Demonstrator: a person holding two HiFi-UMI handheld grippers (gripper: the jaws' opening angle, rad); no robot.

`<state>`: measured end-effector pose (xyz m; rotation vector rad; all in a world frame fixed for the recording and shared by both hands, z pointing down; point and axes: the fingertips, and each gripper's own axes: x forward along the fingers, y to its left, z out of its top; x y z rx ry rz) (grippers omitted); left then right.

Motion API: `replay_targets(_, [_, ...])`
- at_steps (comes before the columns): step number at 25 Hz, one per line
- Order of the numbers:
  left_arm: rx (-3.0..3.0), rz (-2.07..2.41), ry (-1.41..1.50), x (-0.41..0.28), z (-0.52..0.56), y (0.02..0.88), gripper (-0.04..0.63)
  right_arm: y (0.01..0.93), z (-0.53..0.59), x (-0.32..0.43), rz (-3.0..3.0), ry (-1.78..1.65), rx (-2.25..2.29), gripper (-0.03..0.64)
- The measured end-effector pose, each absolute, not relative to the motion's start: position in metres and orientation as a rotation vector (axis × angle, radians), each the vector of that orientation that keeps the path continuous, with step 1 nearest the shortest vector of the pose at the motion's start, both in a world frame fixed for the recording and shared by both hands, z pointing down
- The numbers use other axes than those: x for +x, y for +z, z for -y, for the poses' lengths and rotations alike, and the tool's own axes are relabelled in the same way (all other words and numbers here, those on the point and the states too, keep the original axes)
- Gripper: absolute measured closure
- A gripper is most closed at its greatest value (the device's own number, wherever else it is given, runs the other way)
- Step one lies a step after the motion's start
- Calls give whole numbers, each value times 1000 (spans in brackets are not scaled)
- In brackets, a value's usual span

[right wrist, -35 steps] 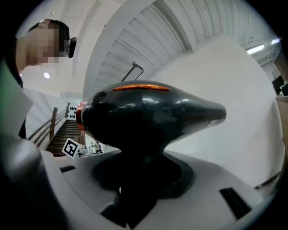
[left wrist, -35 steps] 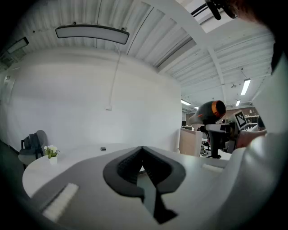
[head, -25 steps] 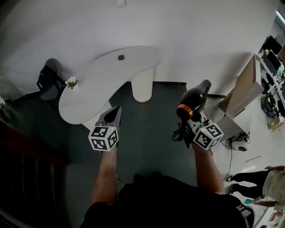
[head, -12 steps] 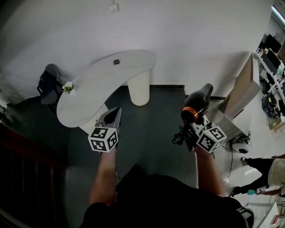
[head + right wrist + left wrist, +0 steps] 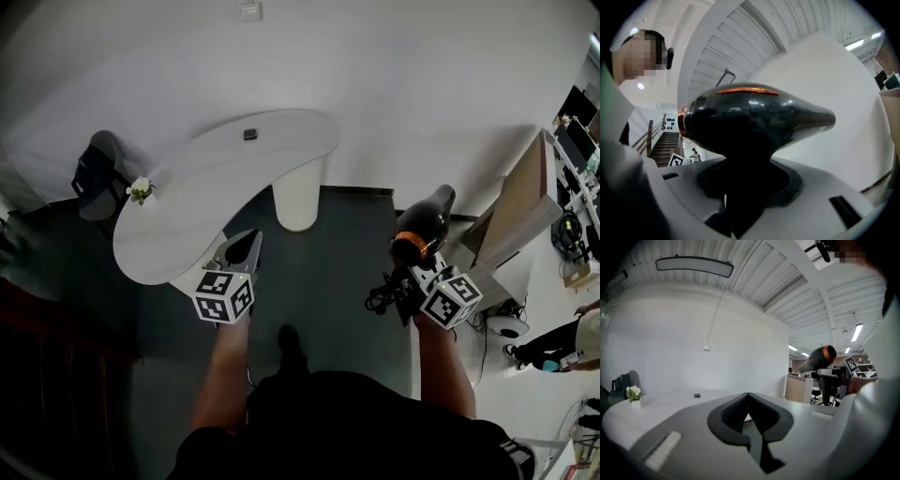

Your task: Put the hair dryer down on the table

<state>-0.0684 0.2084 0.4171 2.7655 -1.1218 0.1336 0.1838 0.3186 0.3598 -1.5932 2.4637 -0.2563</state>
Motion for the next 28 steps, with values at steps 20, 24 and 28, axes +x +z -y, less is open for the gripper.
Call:
replay_targets(20, [2737,1115,89,-122,20,420,586,347,-90,141,-2428,-298,-1568,445])
replay_targets(24, [2727,1144,97,-129,40,419,586,353,-62,136,-2446,-322,-1547,445])
replay_targets(28, [2715,1165,123,-125,64,424,586,364,-30,141,-2452,-339,-1528,445])
